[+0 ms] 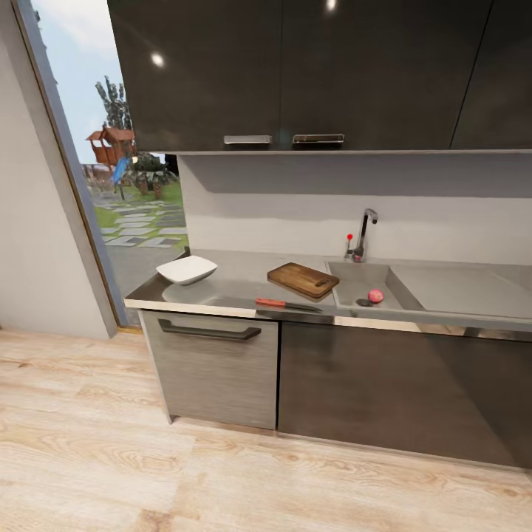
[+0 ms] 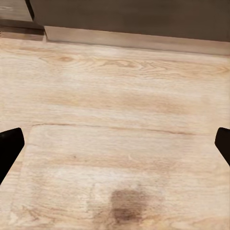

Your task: In the kitchen, take the Vidalia onion out of the sink, dice it on the chopping board with the paring knife, put the diced onion into the bowl on the countertop, then place both the paring knife and the chopping board into the sink.

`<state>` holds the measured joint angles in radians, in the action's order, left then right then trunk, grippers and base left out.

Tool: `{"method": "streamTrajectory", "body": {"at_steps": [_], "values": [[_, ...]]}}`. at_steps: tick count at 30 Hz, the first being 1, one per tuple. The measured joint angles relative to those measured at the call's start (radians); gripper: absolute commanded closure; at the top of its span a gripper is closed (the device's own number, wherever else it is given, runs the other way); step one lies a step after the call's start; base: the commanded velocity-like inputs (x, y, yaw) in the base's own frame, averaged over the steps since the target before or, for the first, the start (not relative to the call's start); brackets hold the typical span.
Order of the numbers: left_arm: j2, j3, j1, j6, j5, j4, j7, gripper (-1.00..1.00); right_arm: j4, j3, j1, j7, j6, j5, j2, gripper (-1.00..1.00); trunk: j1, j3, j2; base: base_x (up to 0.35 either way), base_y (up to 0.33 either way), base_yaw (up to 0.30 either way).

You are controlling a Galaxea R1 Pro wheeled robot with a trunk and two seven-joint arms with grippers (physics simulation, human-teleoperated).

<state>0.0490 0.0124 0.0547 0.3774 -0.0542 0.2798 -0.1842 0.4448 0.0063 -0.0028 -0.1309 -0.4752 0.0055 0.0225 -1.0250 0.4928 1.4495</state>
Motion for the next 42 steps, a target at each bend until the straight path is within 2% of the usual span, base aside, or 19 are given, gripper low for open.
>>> {"method": "streamTrajectory", "body": {"at_steps": [8, 12, 15, 17, 18, 20, 23, 30, 35, 42], "values": [[0.001, 0.000, 0.000, 0.000, 0.000, 0.000, 0.001, -1.00, 0.015, -0.005, 0.000, -0.012, 0.007, 0.000, 0.001, -1.00, 0.000, 0.000, 0.000, 0.072, 0.033, 0.000], [0.001, 0.000, 0.000, 0.000, 0.000, 0.000, 0.001, -1.00, 0.135, -0.006, -0.001, -0.092, 0.042, 0.001, 0.000, -1.00, 0.000, 0.000, 0.000, 0.210, 0.168, 0.000], [0.001, 0.000, 0.000, 0.000, 0.000, 0.000, 0.001, -1.00, 0.259, -0.006, -0.001, -0.163, 0.134, 0.001, 0.001, -1.00, 0.000, 0.000, 0.000, 0.196, 0.155, 0.000], [0.001, -0.001, 0.000, -0.001, 0.000, 0.000, 0.001, -1.00, 0.319, -0.006, 0.000, -0.184, 0.185, 0.001, 0.001, -1.00, 0.000, 0.000, 0.000, 0.109, 0.081, 0.000], [0.001, 0.000, 0.000, -0.001, 0.000, 0.000, 0.001, -1.00, 0.377, -0.006, -0.001, -0.197, 0.237, 0.001, 0.001, -1.00, 0.000, 0.000, 0.000, 0.068, 0.050, 0.000], [0.001, -0.001, 0.000, -0.001, 0.000, 0.000, 0.001, -1.00, 0.439, -0.006, 0.000, -0.206, 0.290, 0.001, 0.000, -1.00, 0.000, 0.000, 0.000, 0.039, 0.029, 0.000], [0.002, -0.001, 0.000, -0.001, 0.000, -0.007, 0.001, -1.00, 0.586, -0.006, 0.000, -0.218, 0.404, 0.001, 0.000, -1.00, 0.000, 0.000, 0.000, 0.020, 0.015, 0.000], [0.001, -0.002, 0.000, -0.001, 0.004, -0.024, 0.002, -1.00, 0.895, -0.006, -0.002, -0.227, 0.602, 0.001, 0.000, -1.00, 0.000, 0.000, 0.000, 0.004, 0.003, 0.000], [0.002, -0.003, 0.000, -0.001, 0.006, -0.024, 0.002, -1.00, 1.007, -0.006, -0.019, -0.236, 0.695, 0.000, 0.000, -1.00, 0.000, 0.000, 0.000, 0.000, 0.000, 0.000], [0.002, -0.004, 0.000, -0.001, 0.007, -0.025, 0.002, -1.00, 1.077, -0.005, -0.108, -0.288, 0.805, 0.000, 0.001, -1.00, 0.000, 0.000, 0.000, 0.000, 0.000, 0.000]]}}
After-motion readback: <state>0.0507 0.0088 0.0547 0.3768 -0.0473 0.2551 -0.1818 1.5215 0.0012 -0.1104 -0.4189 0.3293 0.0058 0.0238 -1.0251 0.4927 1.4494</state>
